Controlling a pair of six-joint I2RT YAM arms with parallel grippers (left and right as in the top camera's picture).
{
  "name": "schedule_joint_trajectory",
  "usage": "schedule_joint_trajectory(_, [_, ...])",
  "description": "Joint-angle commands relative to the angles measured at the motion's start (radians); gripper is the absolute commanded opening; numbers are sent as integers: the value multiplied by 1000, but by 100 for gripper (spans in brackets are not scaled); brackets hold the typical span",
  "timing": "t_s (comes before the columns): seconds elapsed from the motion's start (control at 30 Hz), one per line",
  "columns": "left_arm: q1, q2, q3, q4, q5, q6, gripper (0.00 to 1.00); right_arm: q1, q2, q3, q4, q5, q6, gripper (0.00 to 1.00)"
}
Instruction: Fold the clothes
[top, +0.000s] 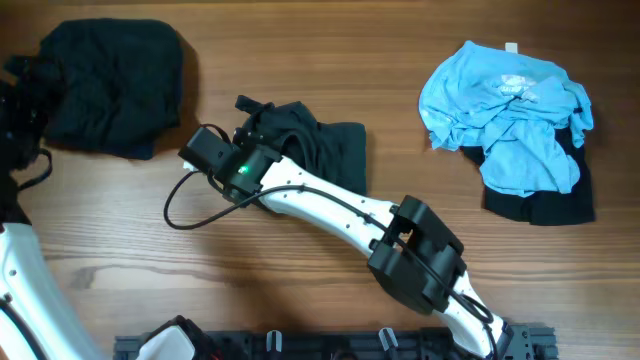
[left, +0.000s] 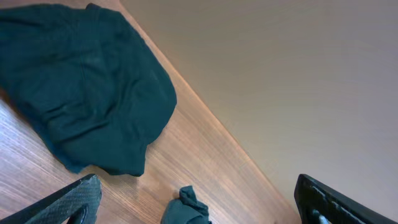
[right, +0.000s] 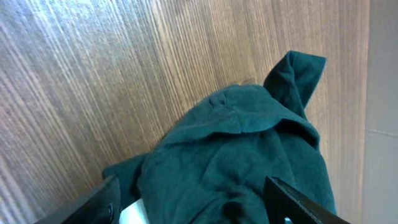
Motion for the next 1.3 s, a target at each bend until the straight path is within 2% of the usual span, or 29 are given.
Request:
schedule_joint_trajectory(0.0, [5,39,10,-20,16,5,100,-3,19,15,5,-38,2,70])
schedule_joint_trajectory(0.27, [5,59,10,-26,15,6,100,-17,87,15,5,13,-10,66])
schedule_joint_trajectory(0.43, [5,59,10,-26,15,6,100,-58,91,15,3,12,-10,68])
schedule_joint_trajectory(0.5, [5,59,10,-26,8,6,100,-73,91,15,-1,12,-10,64])
schedule_joint_trajectory(0.53, [5,59,10,-26,7,6,100,-77,91,15,0,12,-10,59])
schedule_joint_trajectory(0.6, [5,59,10,-25,4,6,100,-91,91,15,10,16,-8,32])
schedule_joint_trajectory(0.67, [5,59,10,-23,4,6,100,-99,91,15,24,41,15,11])
schedule_joint_trajectory(0.7, [5,59,10,-21,4,6,100,-102,91,16,30,53,17,4])
schedule_joint_trajectory(0.97, [5,60,10,-19,4,6,100,-104,89,103,33,122,54,4])
schedule_joint_trajectory(1.2, [5,60,10,-27,5,32,100,-120,85,344,-87,108,195,4])
schedule_joint_trajectory(1.27, [5,60,10,-27,5,32,100,-144,83,407,-149,24,248,6])
